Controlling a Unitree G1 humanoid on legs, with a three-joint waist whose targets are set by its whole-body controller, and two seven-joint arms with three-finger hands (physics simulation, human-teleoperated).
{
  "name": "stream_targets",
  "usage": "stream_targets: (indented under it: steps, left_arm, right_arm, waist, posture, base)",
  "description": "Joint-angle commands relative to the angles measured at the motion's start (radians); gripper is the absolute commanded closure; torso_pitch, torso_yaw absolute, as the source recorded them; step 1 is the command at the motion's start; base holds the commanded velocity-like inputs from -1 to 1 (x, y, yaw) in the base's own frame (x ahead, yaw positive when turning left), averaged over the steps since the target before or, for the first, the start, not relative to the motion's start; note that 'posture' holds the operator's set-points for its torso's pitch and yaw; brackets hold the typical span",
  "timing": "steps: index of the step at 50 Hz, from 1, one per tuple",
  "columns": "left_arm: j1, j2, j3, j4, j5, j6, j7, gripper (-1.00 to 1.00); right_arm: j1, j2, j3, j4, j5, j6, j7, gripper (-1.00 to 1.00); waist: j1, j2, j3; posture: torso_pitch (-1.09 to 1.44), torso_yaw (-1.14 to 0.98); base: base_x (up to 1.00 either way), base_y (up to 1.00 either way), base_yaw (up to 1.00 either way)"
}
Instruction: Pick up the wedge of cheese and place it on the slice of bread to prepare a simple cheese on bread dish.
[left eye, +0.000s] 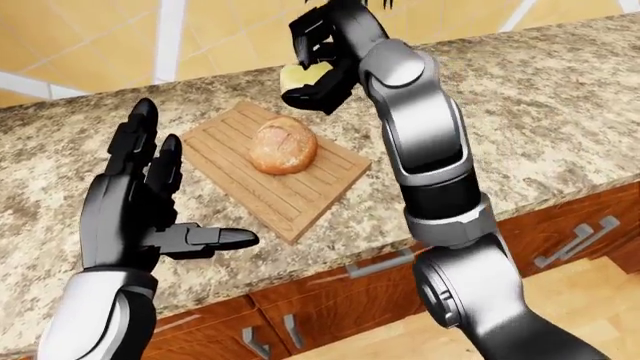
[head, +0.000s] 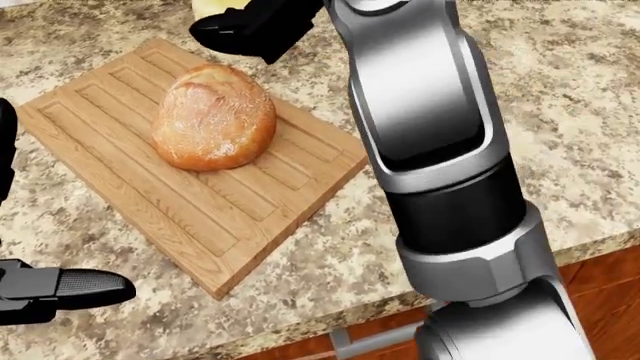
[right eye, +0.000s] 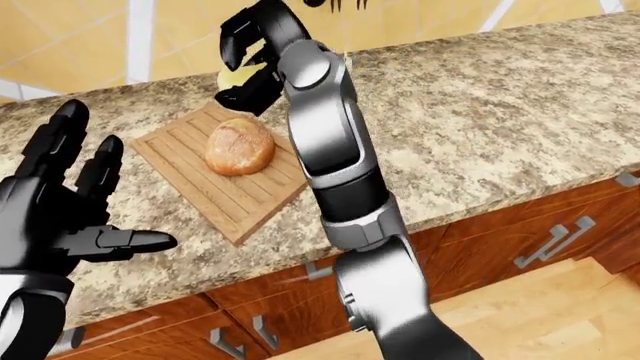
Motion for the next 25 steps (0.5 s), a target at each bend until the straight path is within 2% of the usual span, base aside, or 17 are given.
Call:
stream_targets:
  steps: [1,14,25]
  left_arm:
    - [-0.022,0.011,0.012,-0.03,-0.006,-0.021,0.005,-1.0]
    - [-0.051,0.023,0.017,-0.039,-0.025,0.015,0.021,-1.0]
    - [-0.033,0.023,0.019,-0.032,-0.037,-0.004,0.029,-1.0]
  right_arm:
    - [-0.049,0.003,-0.003,-0.036,-0.007,-0.04,-0.011,1.0]
    - [-0.067,0.05,0.007,0.027,-0.014,-0.062,-0.025,1.0]
    - [-0.035,0.09,0.023,0.162,-0.044,-0.17,-0.057,1.0]
  waist:
    - [-0.001,0.006,-0.028]
    - [-0.002,0.009,-0.026]
    - [-0.005,0.014,-0.026]
  posture:
    - [0.0,0.0]
    - [0.0,0.0]
    - [0.0,0.0]
  base:
    - [0.0,0.0,0.0]
    - [0.0,0.0,0.0]
    - [0.0,0.0,0.0]
